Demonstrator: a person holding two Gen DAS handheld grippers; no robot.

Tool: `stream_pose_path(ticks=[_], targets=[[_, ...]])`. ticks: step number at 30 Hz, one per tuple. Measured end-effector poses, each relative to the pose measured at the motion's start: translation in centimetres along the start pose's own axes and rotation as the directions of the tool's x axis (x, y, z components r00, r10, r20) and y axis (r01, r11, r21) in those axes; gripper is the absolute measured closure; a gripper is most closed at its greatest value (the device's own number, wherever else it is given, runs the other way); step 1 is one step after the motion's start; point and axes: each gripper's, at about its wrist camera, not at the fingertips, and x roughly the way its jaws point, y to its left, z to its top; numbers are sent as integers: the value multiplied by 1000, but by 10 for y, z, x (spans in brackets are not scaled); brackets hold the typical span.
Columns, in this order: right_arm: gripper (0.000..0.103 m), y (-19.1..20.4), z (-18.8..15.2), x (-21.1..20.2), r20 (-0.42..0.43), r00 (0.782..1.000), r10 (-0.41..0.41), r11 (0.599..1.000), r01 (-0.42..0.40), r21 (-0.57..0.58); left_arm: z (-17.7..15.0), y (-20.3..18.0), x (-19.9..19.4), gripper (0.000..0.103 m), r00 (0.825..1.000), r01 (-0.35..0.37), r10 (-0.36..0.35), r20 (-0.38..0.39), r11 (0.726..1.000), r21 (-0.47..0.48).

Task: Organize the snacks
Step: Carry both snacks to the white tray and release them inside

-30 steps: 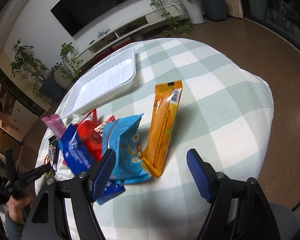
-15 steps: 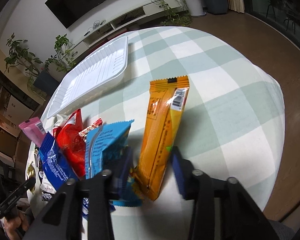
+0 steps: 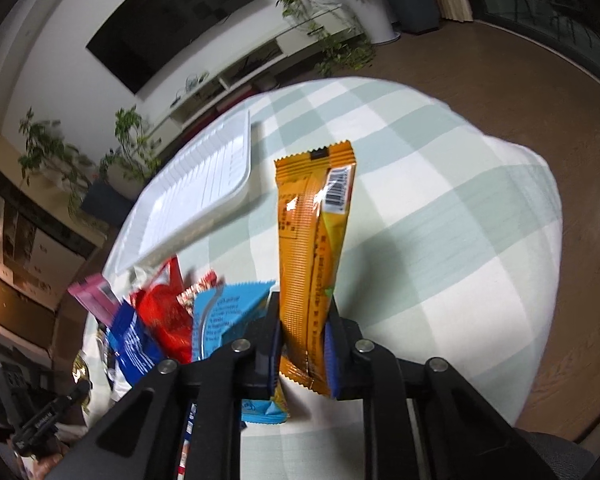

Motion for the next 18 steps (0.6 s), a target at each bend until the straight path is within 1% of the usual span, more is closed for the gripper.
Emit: stream_pose_path(ticks=[2,4,6,8,11,14,16,18], targets=[[84,-4,6,-8,21,1000,-3,1000,3,7,7,6,-2,74,1000,21,-21,8,1000,-17],[84,-9,19,-16,44,999,-15,1000,15,9,17,10,-4,74,999,28,-28,18,999,-26],[84,-15,37,-24,70,997,-24,1000,23,15,32,12,-8,74,999,39,-38,39,999,-28],[84,-13,55,-30,85,996,-23,1000,23,2,53,8,-10,74,998,45,-44,54,999,-11],[84,14,88,-32,101,995,-18,995,28,-94,89,-12,-6,74,996,35,-40,74,998,60],[84,56,117,-20,92,996,11,978,8,-210,129,-35,10,74,996,48,-56,64,992,116],[84,89,134,1,49,998,38,958,-22,-285,158,-50,29,74,998,37,-45,45,988,152],[84,113,145,27,-5,999,49,944,-48,-326,178,-62,46,74,999,38,-43,25,984,175]])
